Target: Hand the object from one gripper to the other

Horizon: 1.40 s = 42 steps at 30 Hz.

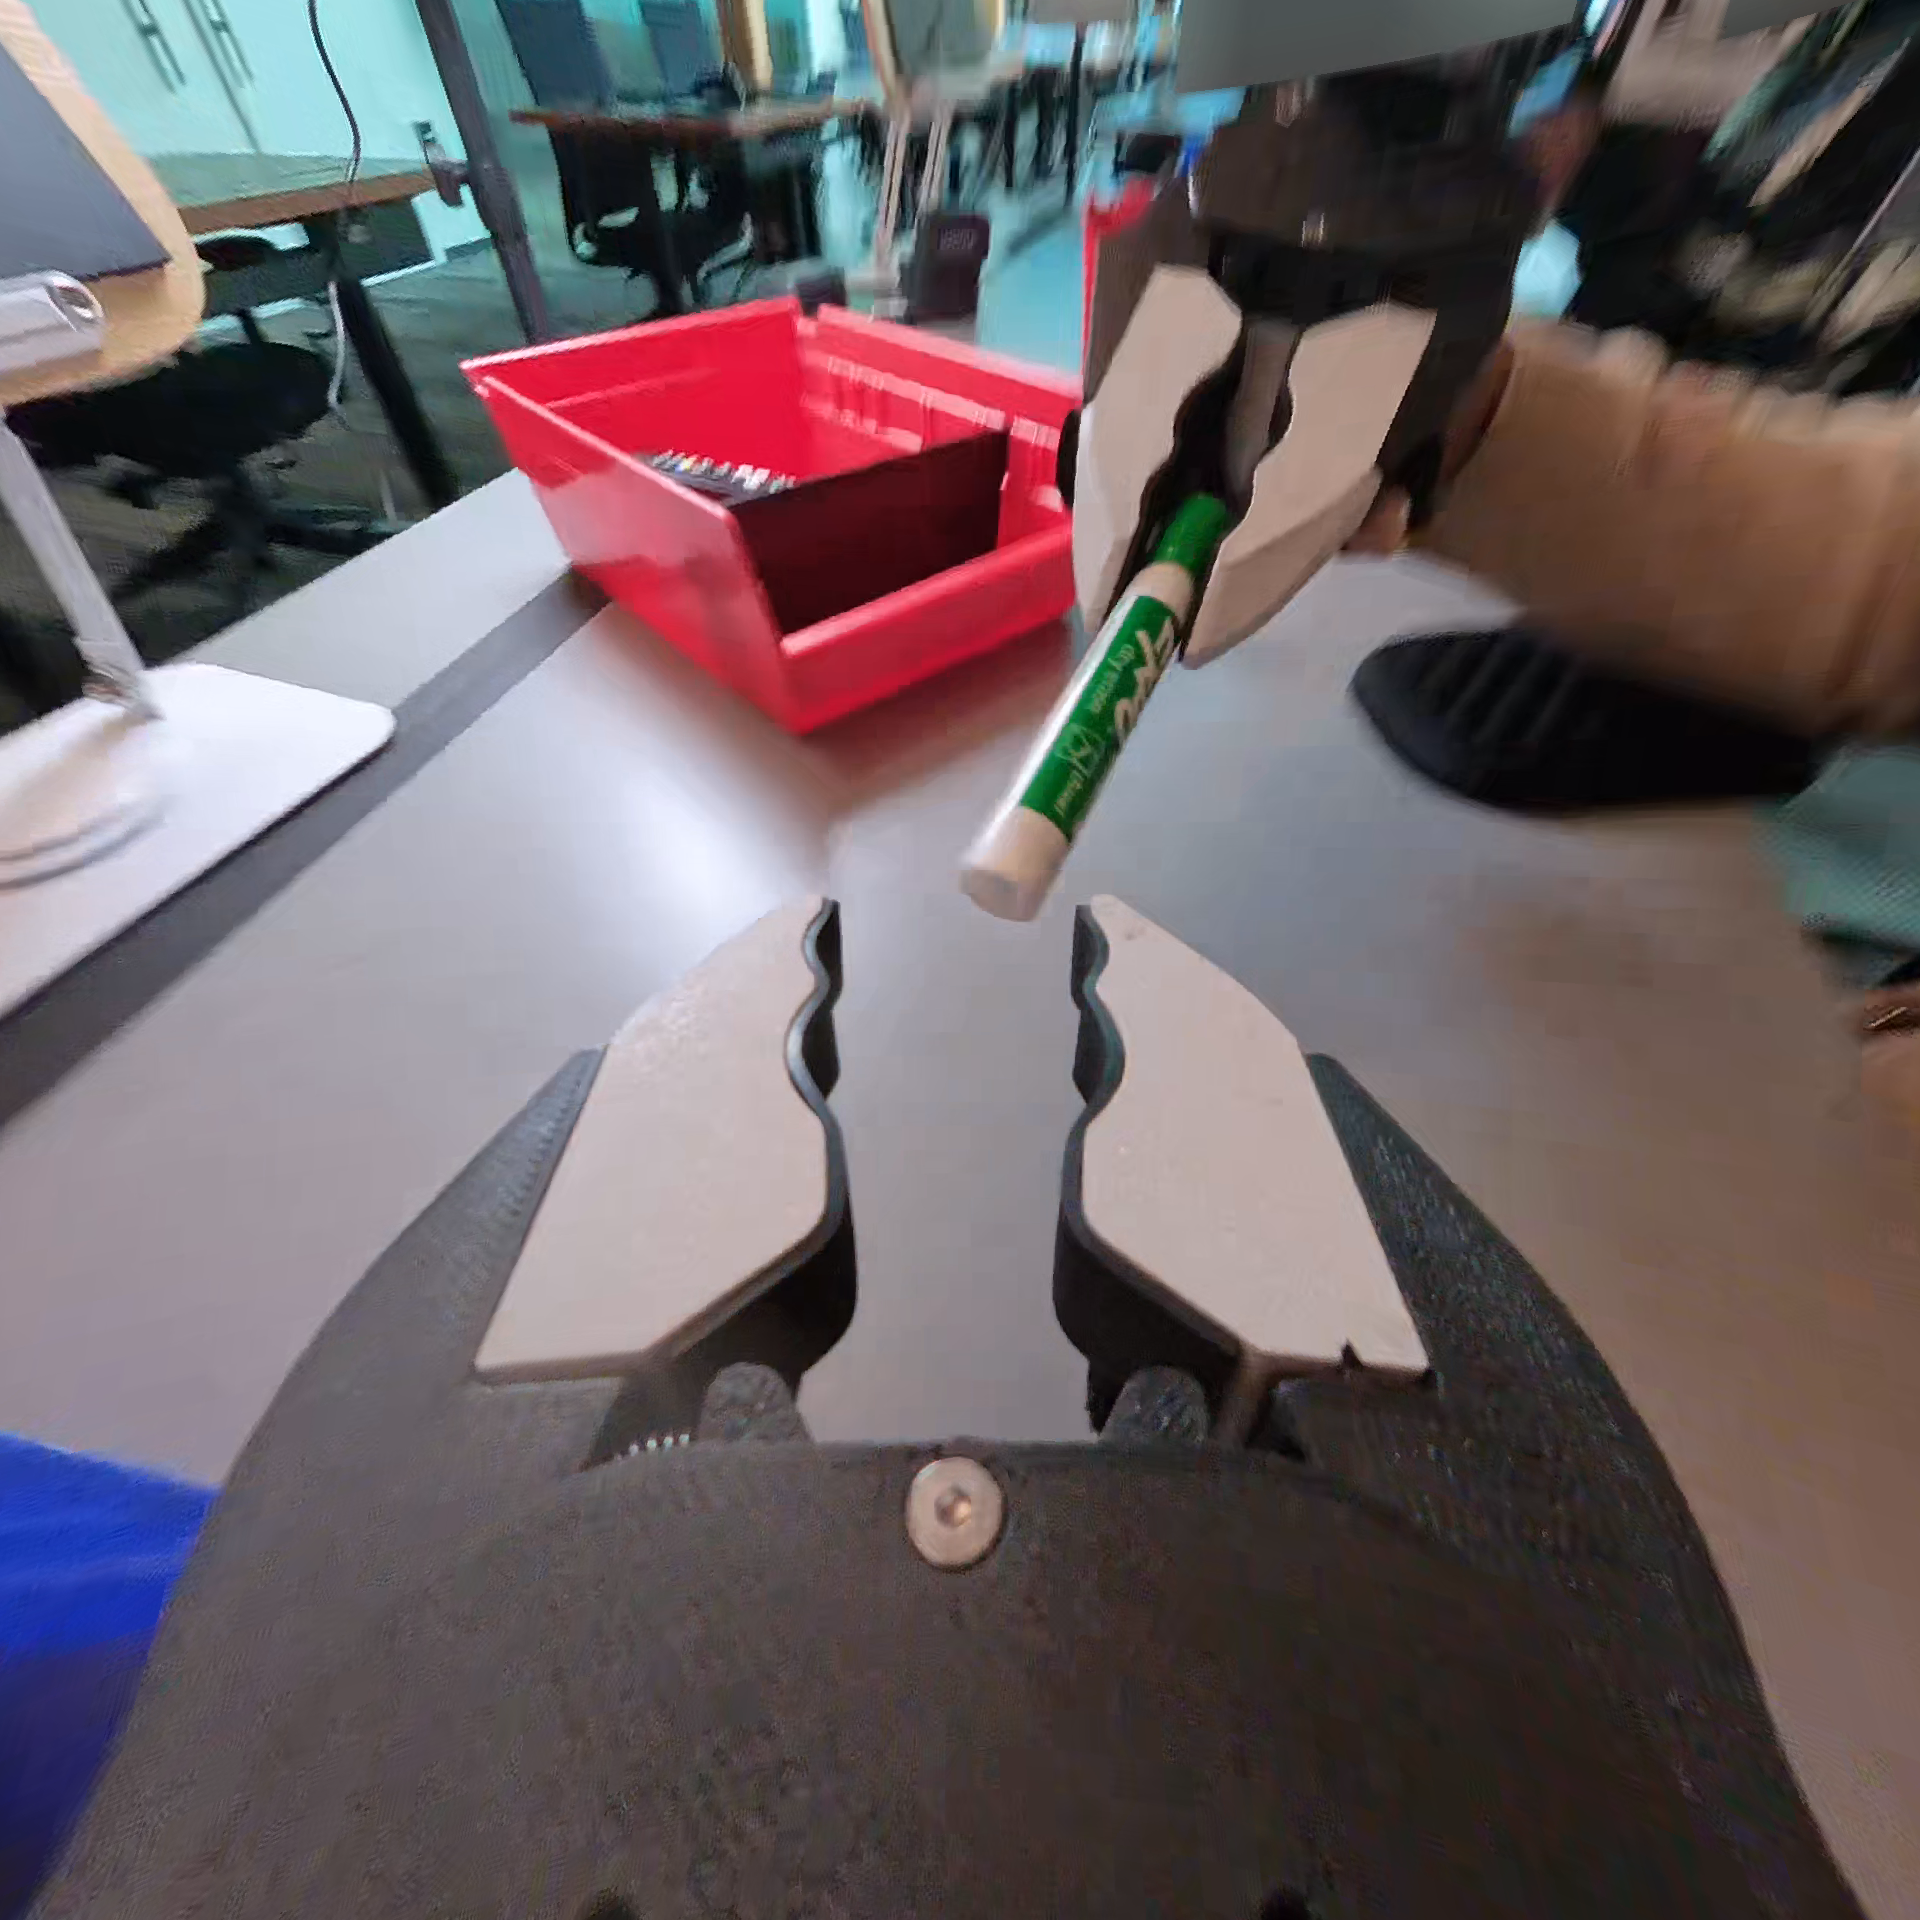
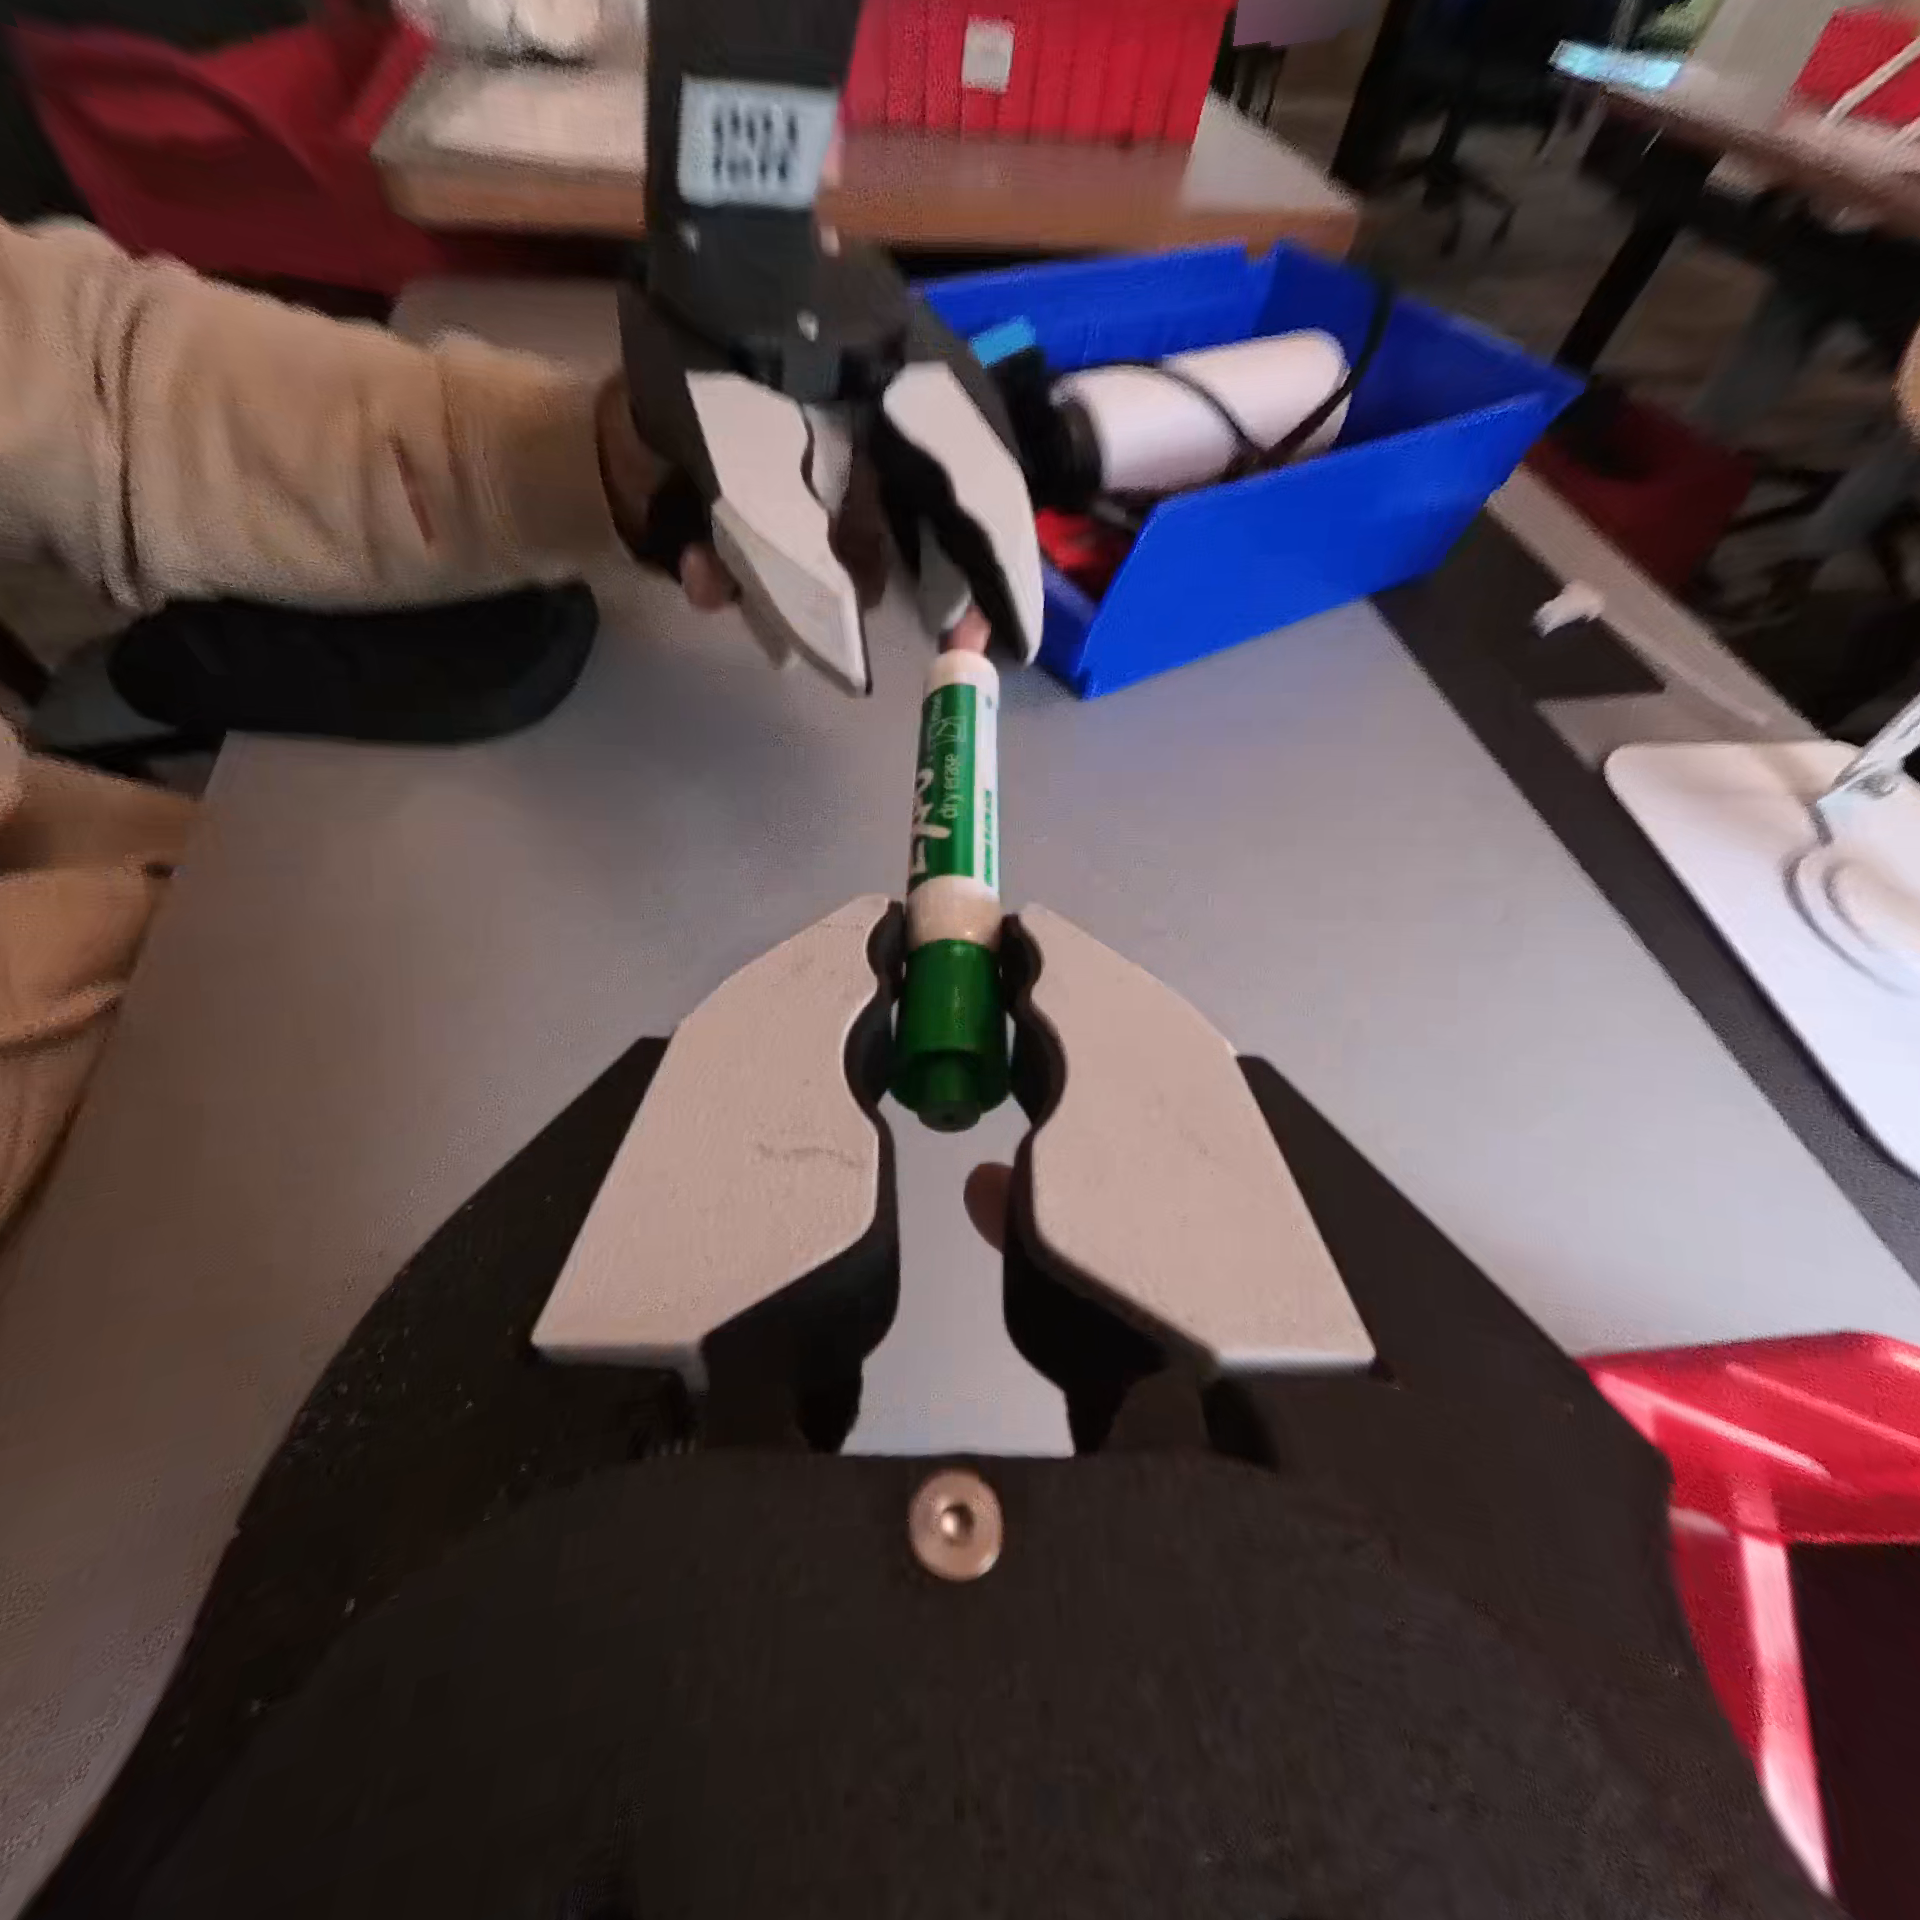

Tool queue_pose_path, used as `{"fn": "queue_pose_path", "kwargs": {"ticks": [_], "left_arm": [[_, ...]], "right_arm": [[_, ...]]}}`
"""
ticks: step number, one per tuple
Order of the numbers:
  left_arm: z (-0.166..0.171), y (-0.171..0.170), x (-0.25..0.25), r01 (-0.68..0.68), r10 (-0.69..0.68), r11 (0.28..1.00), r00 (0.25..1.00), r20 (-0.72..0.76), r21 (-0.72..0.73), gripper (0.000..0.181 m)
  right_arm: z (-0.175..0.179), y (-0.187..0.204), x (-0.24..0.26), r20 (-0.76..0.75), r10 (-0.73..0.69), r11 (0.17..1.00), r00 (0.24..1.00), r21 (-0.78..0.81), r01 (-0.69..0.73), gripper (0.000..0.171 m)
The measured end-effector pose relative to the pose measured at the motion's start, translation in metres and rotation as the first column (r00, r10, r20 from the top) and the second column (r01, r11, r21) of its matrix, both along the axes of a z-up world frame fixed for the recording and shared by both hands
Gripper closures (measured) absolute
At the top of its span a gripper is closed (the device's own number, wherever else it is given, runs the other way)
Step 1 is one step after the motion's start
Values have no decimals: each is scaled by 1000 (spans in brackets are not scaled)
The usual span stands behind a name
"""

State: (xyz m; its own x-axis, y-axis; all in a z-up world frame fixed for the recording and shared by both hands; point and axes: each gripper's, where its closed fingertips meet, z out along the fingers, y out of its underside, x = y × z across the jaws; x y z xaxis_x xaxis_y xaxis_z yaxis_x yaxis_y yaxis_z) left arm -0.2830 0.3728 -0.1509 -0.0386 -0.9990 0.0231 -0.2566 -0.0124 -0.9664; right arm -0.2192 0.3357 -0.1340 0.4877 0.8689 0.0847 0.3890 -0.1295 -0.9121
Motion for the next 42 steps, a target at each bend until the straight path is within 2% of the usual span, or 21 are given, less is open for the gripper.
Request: {"fn": "queue_pose_path", "kwargs": {"ticks": [1, 3, 6, 8, 11, 12, 14, 16, 17, 19, 22, 24, 25, 26, 29, 32, 34, 35, 37, 39, 42], "left_arm": [[-7, -2, 1, -5, 8, 997, 999, -48, 79, 140], [-22, -16, 8, 47, -26, 988, 990, -139, 146, 141], [-48, -43, 19, 165, -116, 973, 955, -275, 162, 143], [-63, -53, 22, 213, -137, 960, 924, -358, 183, 162], [-68, -59, 25, 229, -151, 957, 918, -366, 179, 162], [-63, -62, 27, 229, -173, 963, 929, -326, 141, 161], [-43, -69, 32, 228, -226, 974, 958, -179, -11, 161], [-15, -69, 33, 245, -247, 950, 969, 16, -191, 162], [0, -67, 31, 267, -242, 927, 963, 122, -263, 162], [21, -59, 26, 290, -202, 889, 943, 266, -353, 162], [33, -53, 20, 328, -161, 841, 911, 380, -430, 162], [42, -50, 16, 373, -134, 789, 880, 455, -488, 162], [44, -48, 16, 375, -119, 779, 875, 469, -503, 162], [46, -46, 15, 371, -107, 780, 872, 478, -504, 162], [54, -39, 8, 379, -76, 770, 853, 516, -513, 163], [54, -43, 9, 407, -88, 750, 843, 531, -522, 163], [54, -54, 13, 445, -114, 723, 831, 544, -528, 163], [54, -60, 14, 461, -133, 715, 828, 545, -525, 163], [52, -65, 15, 474, -171, 712, 832, 528, -518, 162], [35, -65, 19, 406, -220, 784, 889, 401, -470, 160], [4, -67, 23, 319, -258, 869, 944, 203, -377, 154]], "right_arm": [[-14, -4, 5, 80, 25, 999, 996, -41, -21, 154], [-31, -10, 4, 149, 63, 993, 987, -104, -47, 154], [-49, -21, -12, 221, 131, 979, 966, -185, -90, 154], [-55, -26, -19, 279, 155, 978, 948, -178, -108, 154], [-50, -30, -26, 290, 164, 981, 943, -152, -124, 155], [-41, -29, -30, 242, 157, 984, 958, -117, -132, 155], [-3, -19, -36, 32, 102, 995, 994, -14, -101, 161], [41, -4, -23, -214, 2, 995, 977, 97, 20, 145], [53, 1, -13, -310, -30, 994, 950, 91, 61, 139], [60, 2, 1, -438, -39, 998, 898, 23, 55, 133], [55, -2, 3, -603, 8, 999, 798, -27, -31, 139], [61, -7, -2, -702, 54, 993, 710, -40, -115, 137], [65, -9, -3, -719, 68, 991, 691, -32, -131, 136], [68, -10, -4, -714, 85, 991, 695, -12, -133, 135], [64, -15, -10, -621, 110, 994, 776, 47, -103, 125], [51, -13, -22, -576, 84, 996, 814, 38, -76, 123], [50, -14, -38, -588, 89, 996, 804, 35, -85, 131], [52, -17, -45, -584, 101, 995, 805, 45, -92, 152], [57, -21, -50, -544, 124, 992, 830, 48, -116, 153], [50, -20, -46, -406, 116, 992, 907, 8, -123, 153], [37, -19, -30, -273, 71, 991, 959, -93, -100, 153]]}}
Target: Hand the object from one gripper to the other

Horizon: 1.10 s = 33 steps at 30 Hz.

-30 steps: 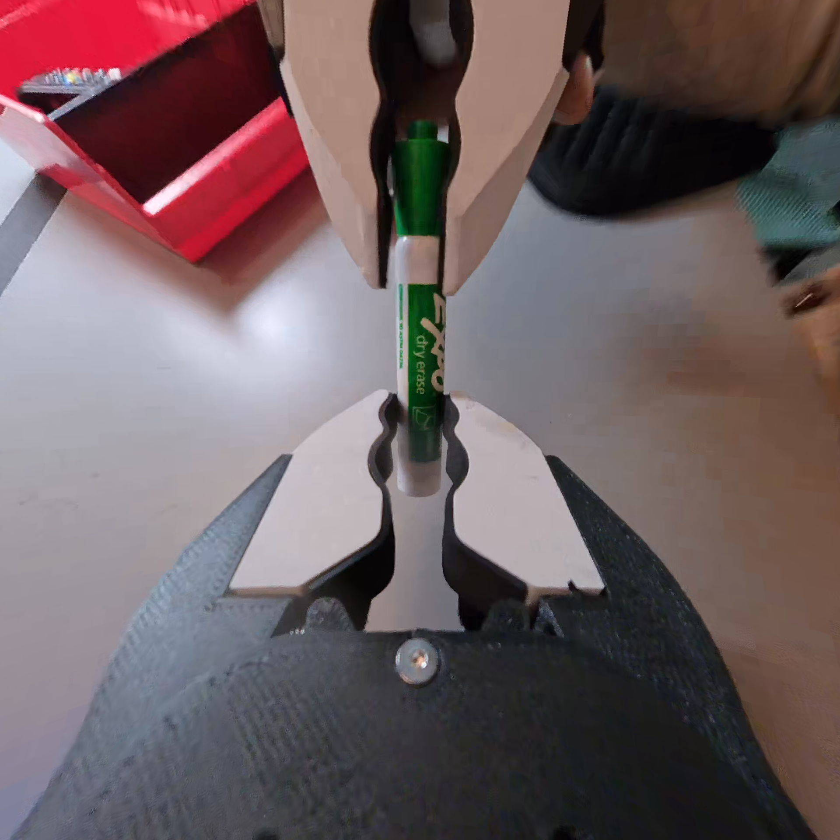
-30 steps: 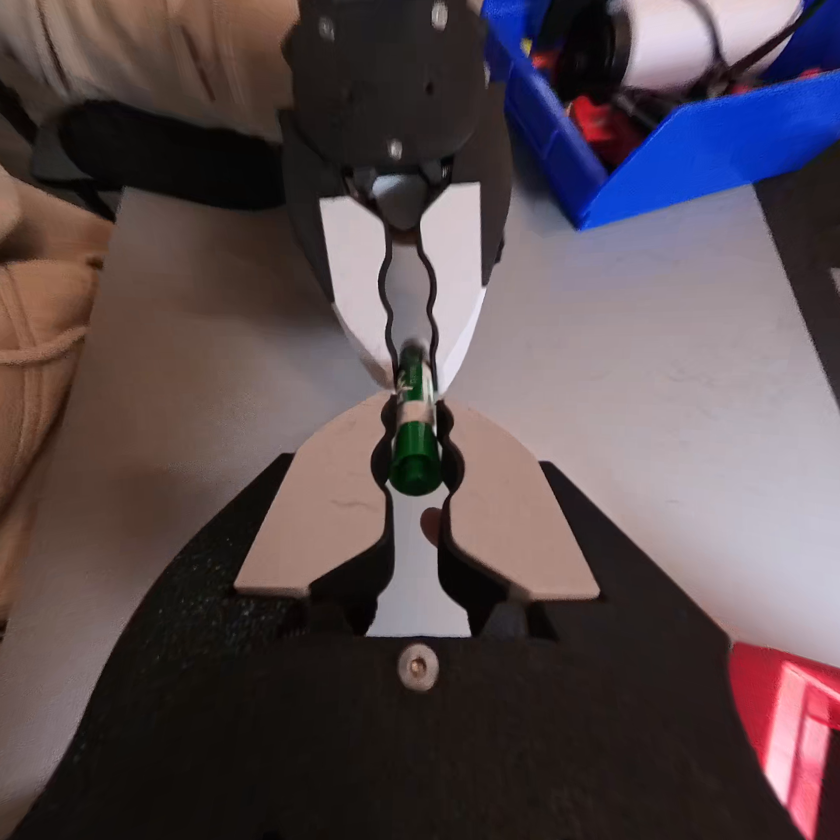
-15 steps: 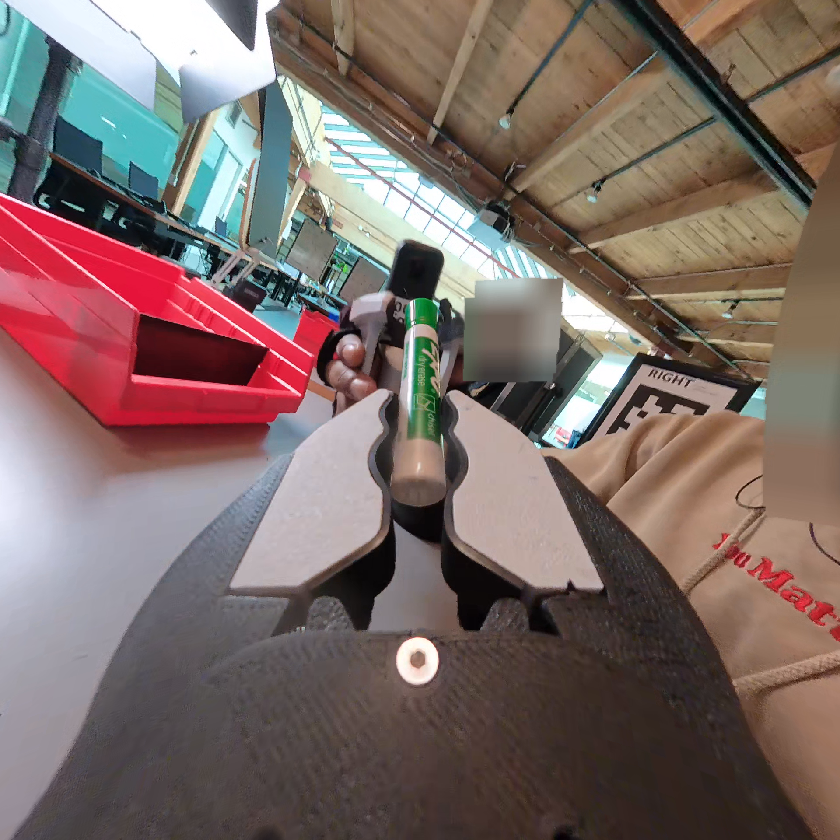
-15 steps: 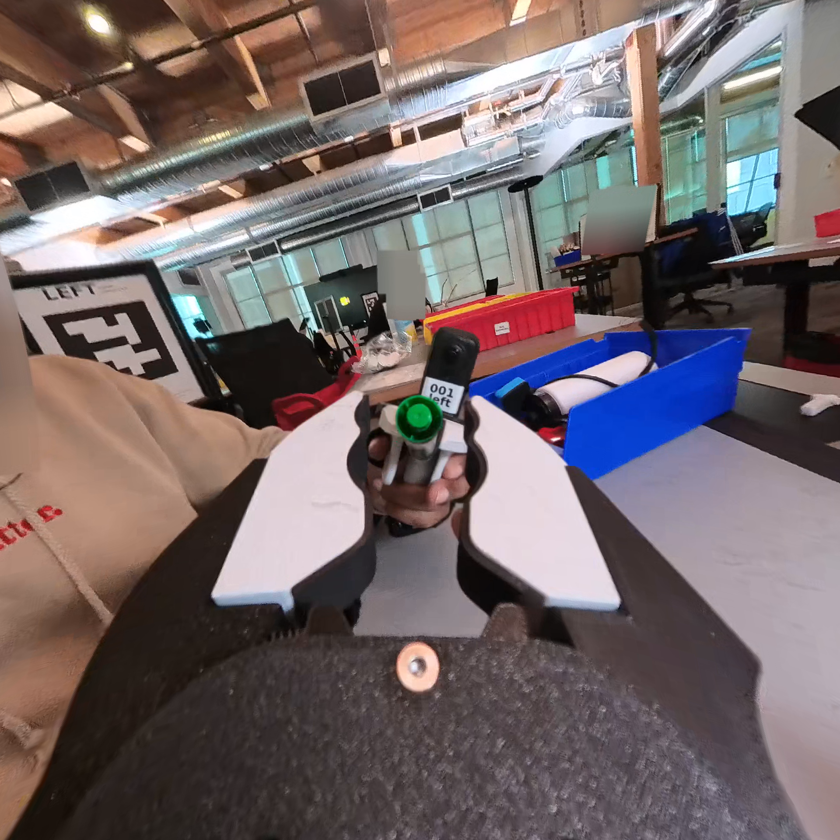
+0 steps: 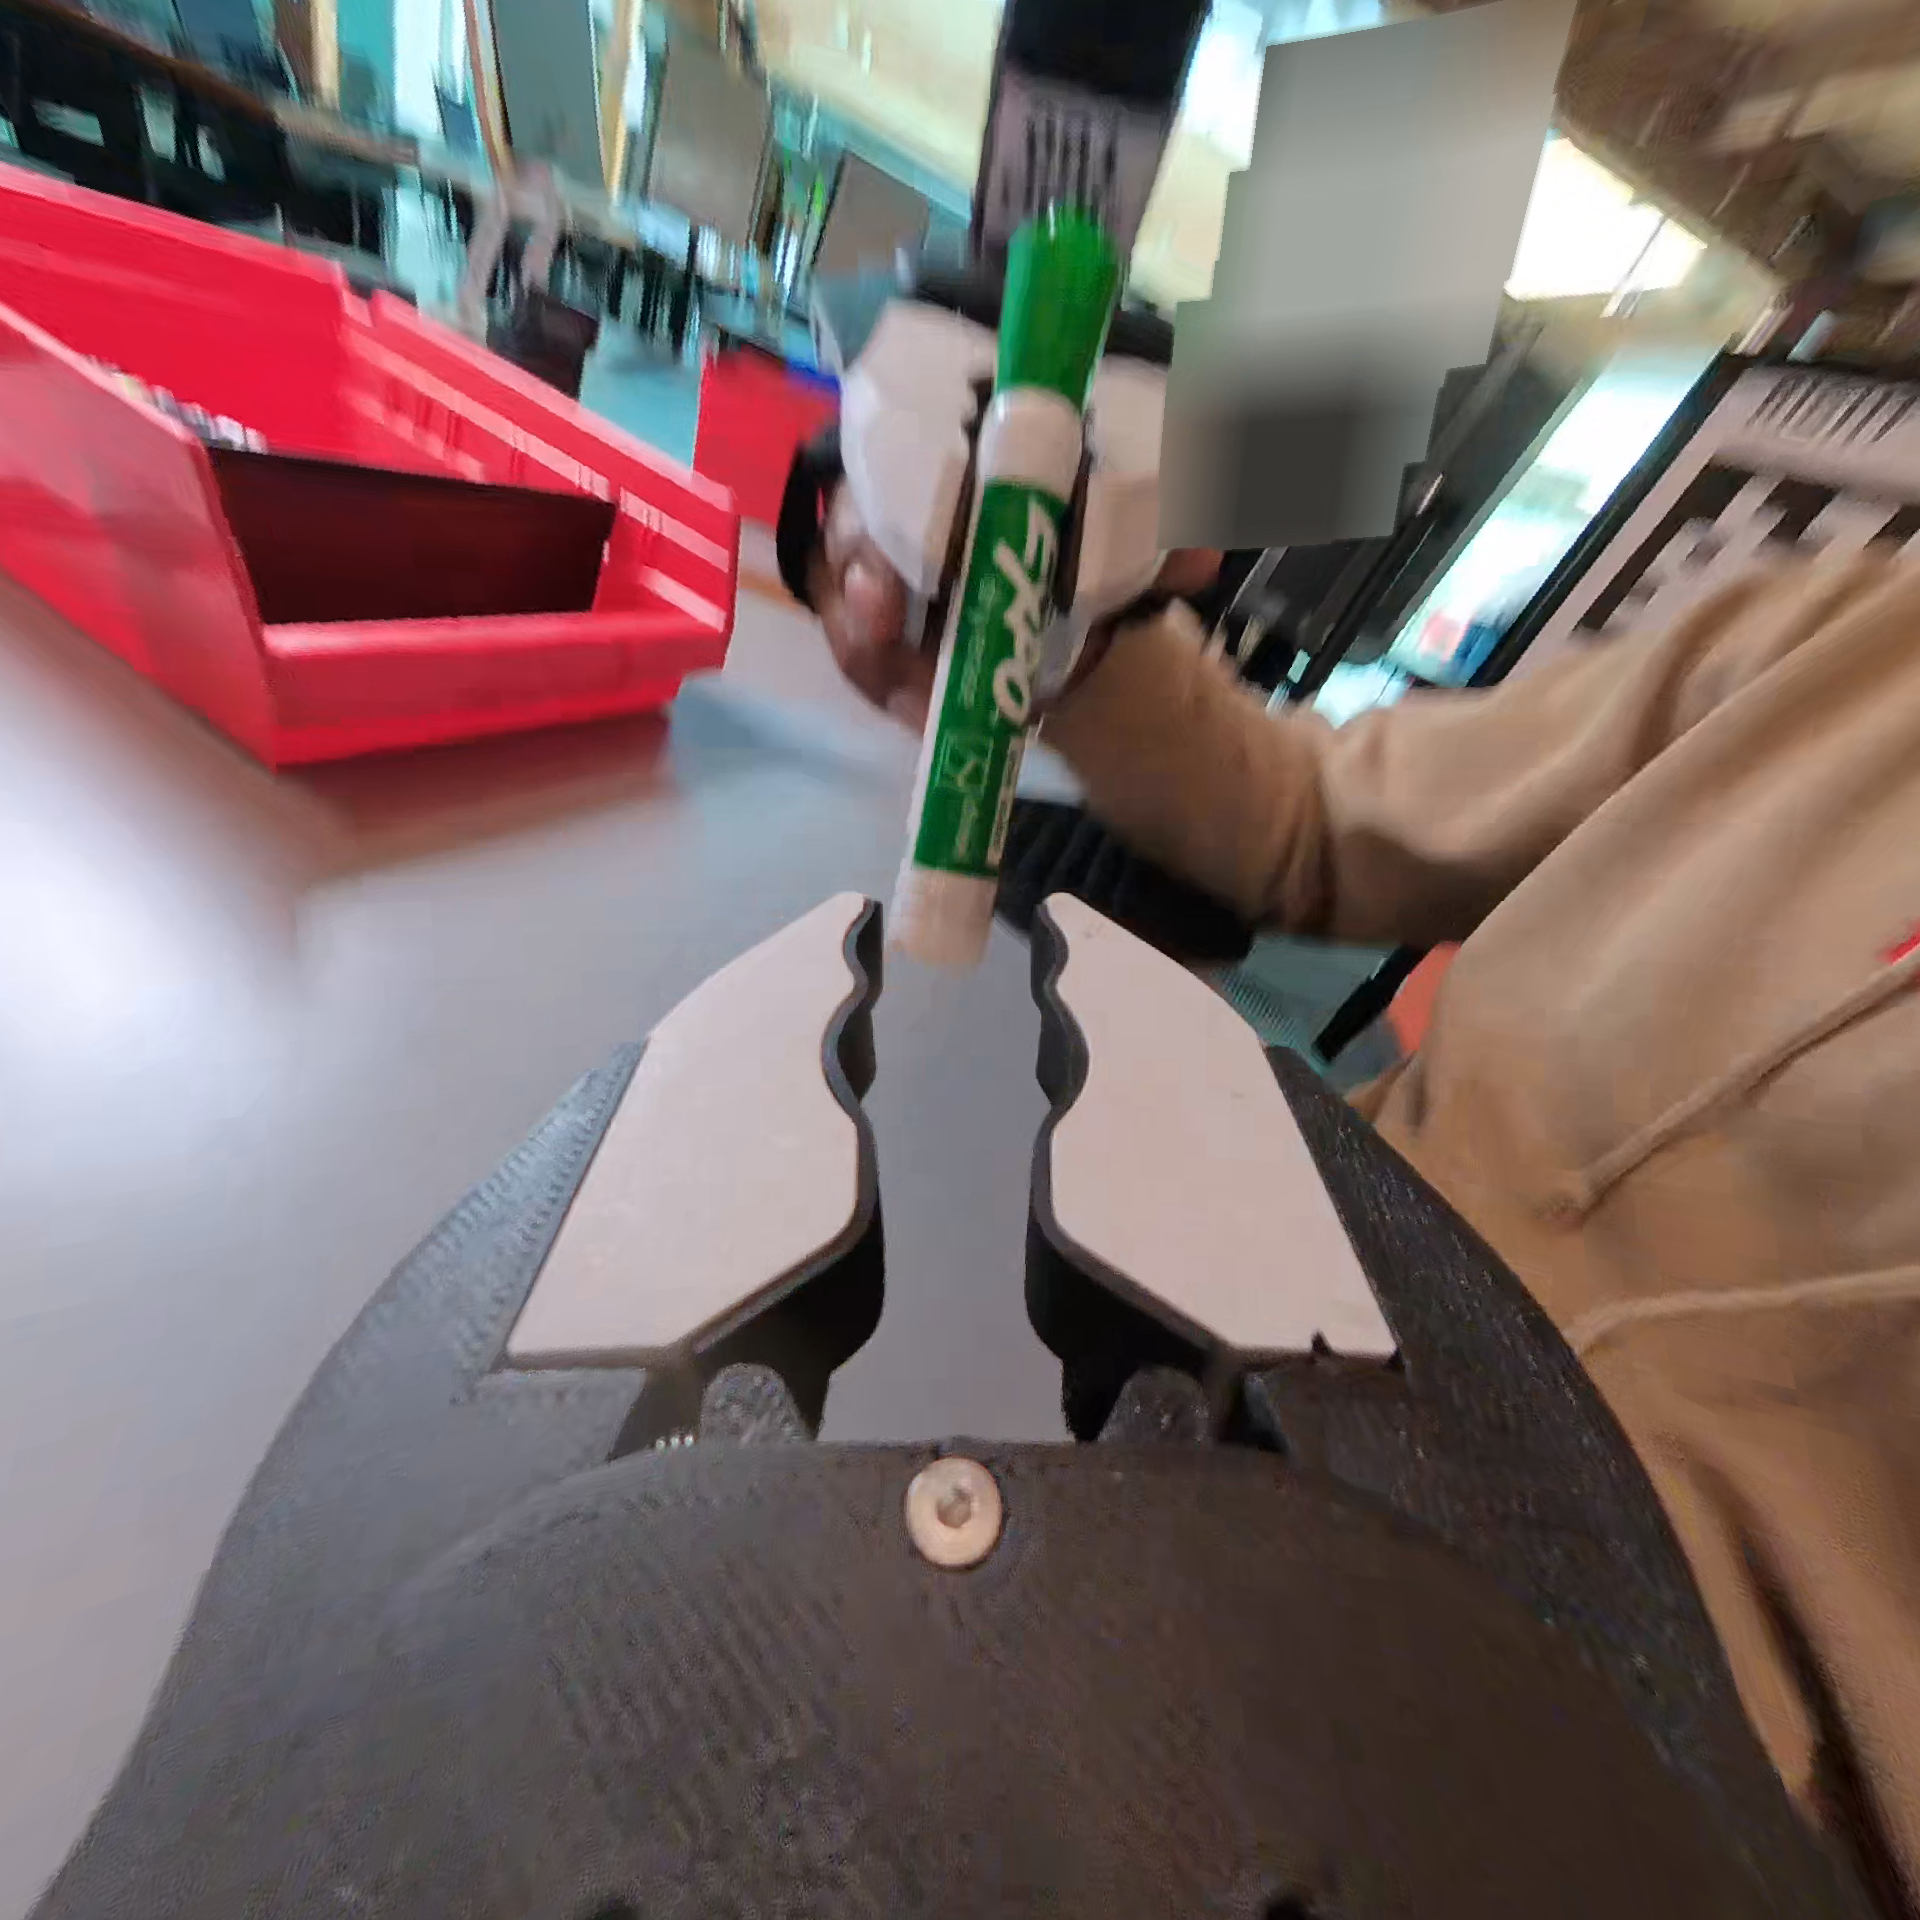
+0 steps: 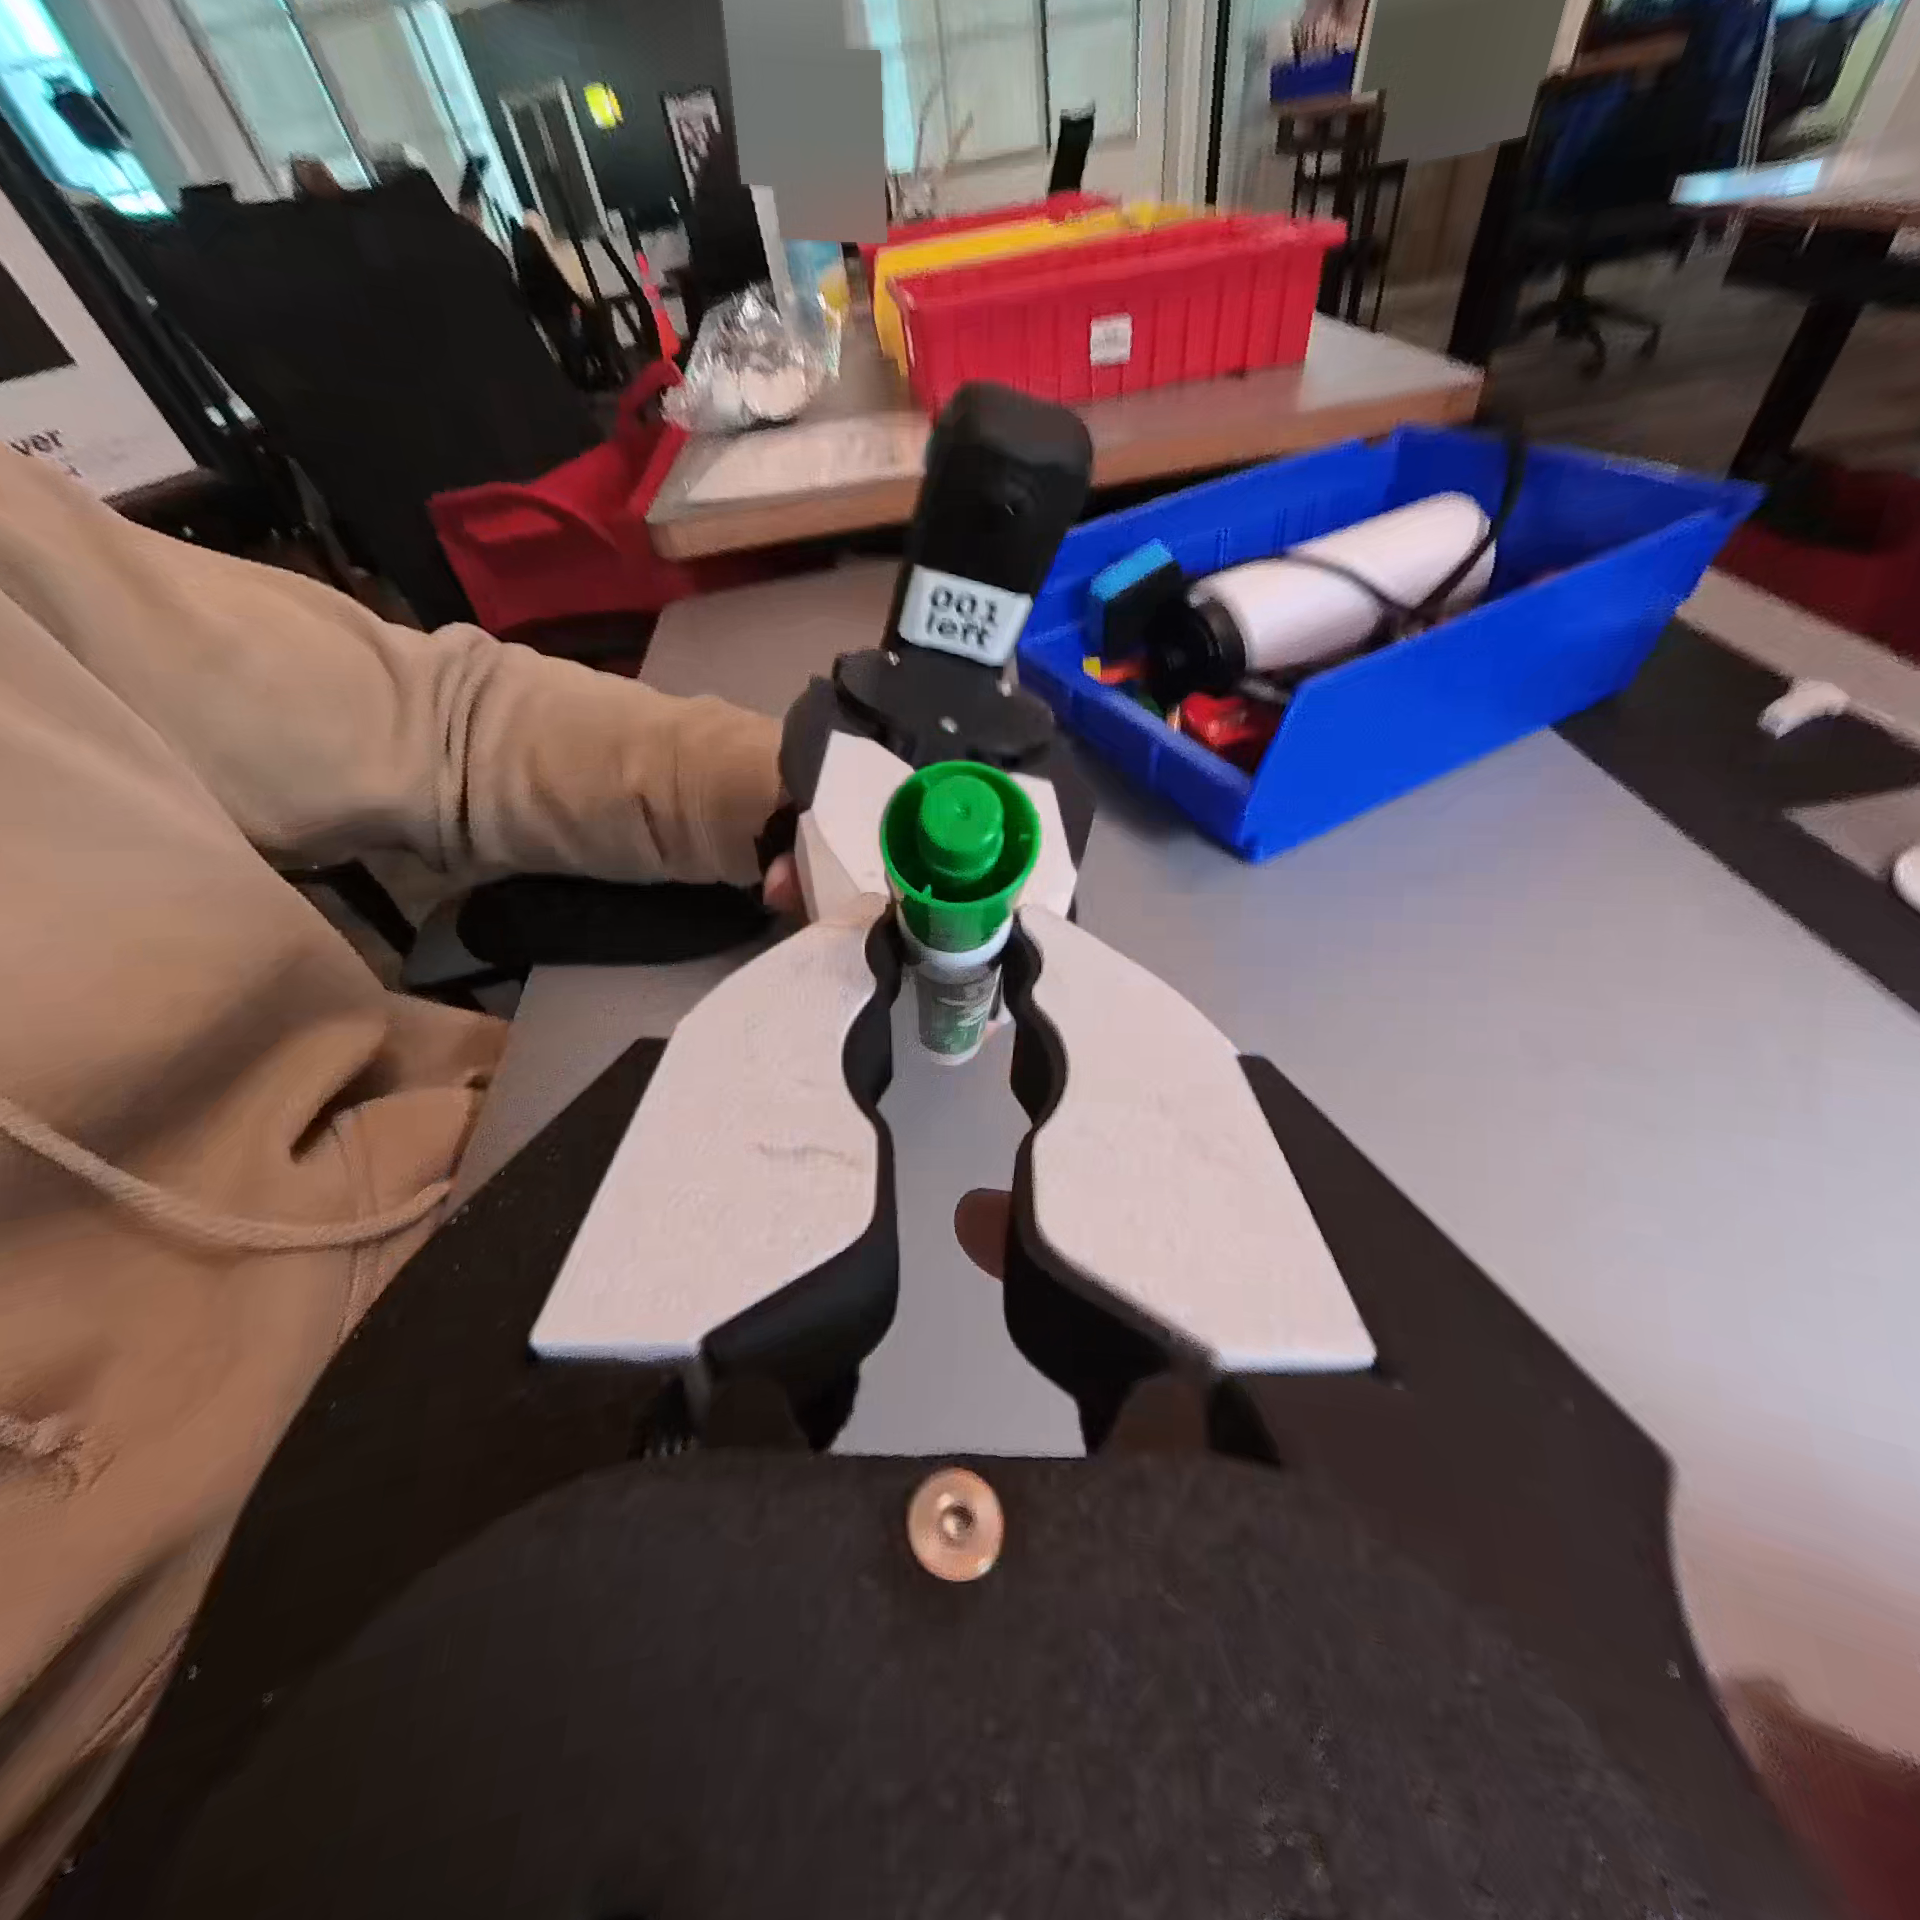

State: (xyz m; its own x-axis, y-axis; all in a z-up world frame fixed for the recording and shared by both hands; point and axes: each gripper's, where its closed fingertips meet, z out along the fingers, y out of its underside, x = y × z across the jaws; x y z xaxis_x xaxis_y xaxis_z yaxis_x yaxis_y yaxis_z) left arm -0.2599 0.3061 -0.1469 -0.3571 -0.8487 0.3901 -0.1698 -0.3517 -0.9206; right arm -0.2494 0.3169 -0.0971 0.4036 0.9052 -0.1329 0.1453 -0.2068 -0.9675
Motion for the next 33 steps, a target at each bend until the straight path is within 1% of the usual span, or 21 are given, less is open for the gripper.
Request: {"fn": "queue_pose_path", "kwargs": {"ticks": [2, 4, 6, 8, 11, 12, 14, 16, 17, 18, 21, 22, 23, 27, 29, 31, 33], "left_arm": [[-23, -5, 4, 14, 2, 991, 993, -117, 131, 151], [-38, -11, 10, 21, 18, 974, 986, -166, 227, 150], [-43, -18, 14, 39, 5, 971, 983, -182, 237, 153], [-44, -23, 16, 59, -16, 973, 981, -192, 222, 160], [-47, -24, 17, 57, -13, 976, 978, -207, 210, 161], [-45, -23, 18, 40, 0, 977, 982, -189, 210, 161], [-29, -21, 20, -6, 25, 985, 994, -108, 174, 161], [-11, -13, 18, -59, 63, 988, 998, -24, 141, 161], [-4, -9, 17, -88, 88, 986, 996, 8, 143, 161], [0, -6, 15, -109, 106, 983, 994, 27, 150, 161], [-1, -10, 14, -102, 99, 979, 995, 26, 175, 161], [-3, -13, 15, -95, 93, 976, 996, 19, 196, 161], [-5, -15, 16, -98, 97, 973, 995, 16, 208, 161], [2, -8, 12, -110, 106, 976, 994, 33, 187, 160], [5, 0, 5, -110, 107, 979, 994, 31, 168, 149], [16, 10, -4, -130, 121, 982, 990, 73, 138, 149], [28, 14, -9, -150, 136, 981, 984, 113, 124, 150]], "right_arm": [[-9, -3, 6, 26, 24, 995, 999, -95, -21, 153], [-15, -4, 8, 26, 28, 988, 999, -153, -23, 153], [-24, -6, 5, 46, 47, 980, 998, -194, -37, 153], [-32, -8, 1, 85, 63, 977, 994, -209, -45, 153], [-36, -9, -5, 106, 67, 977, 992, -208, -44, 153], [-34, -9, -6, 101, 61, 981, 993, -192, -41, 153], [-19, -6, -9, 24, 42, 994, 999, -105, -39, 153], [-1, -7, -9, -93, 41, 999, 995, -6, -42, 134], [1, -8, -9, -123, 42, 999, 991, 6, -41, 132], [-5, -9, -11, -119, 46, 999, 992, -1, -46, 130], [-25, -10, -29, -87, 55, 998, 995, 7, -54, 136], [-32, -8, -35, -56, 45, 999, 997, 21, -44, 142], [-34, -5, -37, -37, 30, 999, 999, 43, -28, 152], [-28, -2, -32, -28, 19, 998, 999, 58, -17, 152], [-19, -1, -24, -42, 1, 997, 999, 80, 2, 152], [-13, 1, -13, -62, -19, 997, 998, 78, 24, 152], [-22, 5, -7, -20, -41, 997, 999, 64, 42, 152]]}}
